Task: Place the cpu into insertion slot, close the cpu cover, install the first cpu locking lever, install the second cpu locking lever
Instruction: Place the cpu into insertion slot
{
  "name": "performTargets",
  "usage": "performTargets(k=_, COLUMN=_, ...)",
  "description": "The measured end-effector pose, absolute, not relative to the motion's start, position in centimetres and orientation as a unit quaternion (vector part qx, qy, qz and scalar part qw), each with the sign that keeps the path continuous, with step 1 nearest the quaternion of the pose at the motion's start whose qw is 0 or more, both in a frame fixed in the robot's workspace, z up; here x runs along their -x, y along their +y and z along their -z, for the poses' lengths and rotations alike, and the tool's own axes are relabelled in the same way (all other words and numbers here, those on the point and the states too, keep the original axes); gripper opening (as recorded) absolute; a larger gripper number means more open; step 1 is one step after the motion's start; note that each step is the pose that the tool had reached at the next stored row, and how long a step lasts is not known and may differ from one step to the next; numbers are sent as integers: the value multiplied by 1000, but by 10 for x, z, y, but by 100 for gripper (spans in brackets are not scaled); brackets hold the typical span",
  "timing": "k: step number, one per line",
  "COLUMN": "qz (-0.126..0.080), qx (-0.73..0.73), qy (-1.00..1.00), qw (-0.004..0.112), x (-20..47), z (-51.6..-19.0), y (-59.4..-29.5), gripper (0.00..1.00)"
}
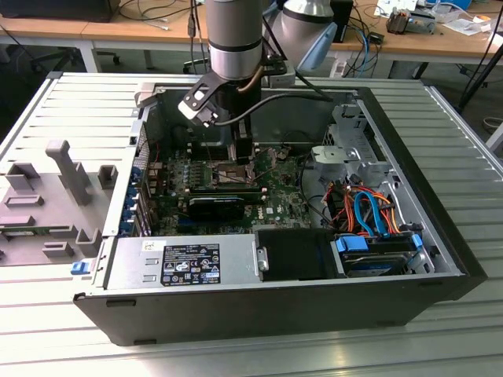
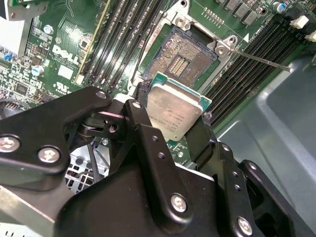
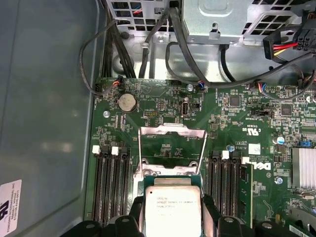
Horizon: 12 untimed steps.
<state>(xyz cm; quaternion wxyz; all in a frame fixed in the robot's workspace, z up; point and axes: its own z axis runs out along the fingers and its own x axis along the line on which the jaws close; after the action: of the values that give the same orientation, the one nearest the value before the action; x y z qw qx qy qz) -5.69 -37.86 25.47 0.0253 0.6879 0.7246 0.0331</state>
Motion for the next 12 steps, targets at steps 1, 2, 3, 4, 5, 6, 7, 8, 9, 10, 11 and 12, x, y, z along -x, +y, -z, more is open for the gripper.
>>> performTargets(k=1, qz=-33, qx=-688, qy=725, qw=25, x=57, z=-254, y=-379, gripper=55)
performTargets(k=2, qz=-33, qx=-688, qy=725, qw=25, x=57, z=-253, y=-379, gripper=55)
performTargets(k=3, qz=-33, qx=-688, qy=725, qw=25, x=57, z=-252, y=-379, gripper=55)
performTargets(k=4, qz=-33, qx=-688, qy=725, qw=25, x=57, z=-252, y=-379, gripper=55)
performTargets(k=5, qz=-33, qx=-688, qy=725, qw=25, x=57, z=-251, y=-379, gripper=55)
performTargets(k=6, qz=-33, qx=-688, qy=725, qw=25, x=58, z=-250, y=-379, gripper=55)
performTargets(k=7, qz=-33, qx=-688, qy=725, qw=25, x=58, z=-250, y=-379, gripper=55)
performTargets(k=8, qz=-33, qx=-688, qy=725, qw=25, x=58, z=-249, y=-379, gripper=55)
performTargets(k=9, qz=-33, qx=-688, qy=725, qw=25, x=58, z=-249, y=-379, gripper=55)
performTargets(k=10, qz=-33, qx=-688, qy=725, qw=25, x=58, z=-248, y=-379, gripper=55)
performTargets(k=11, qz=-33, qx=-688, qy=725, qw=25, x=58, z=-248, y=-379, gripper=55)
performTargets(k=12, qz=-33, qx=-688, qy=725, qw=25, x=58, z=-247, y=-379, gripper=55)
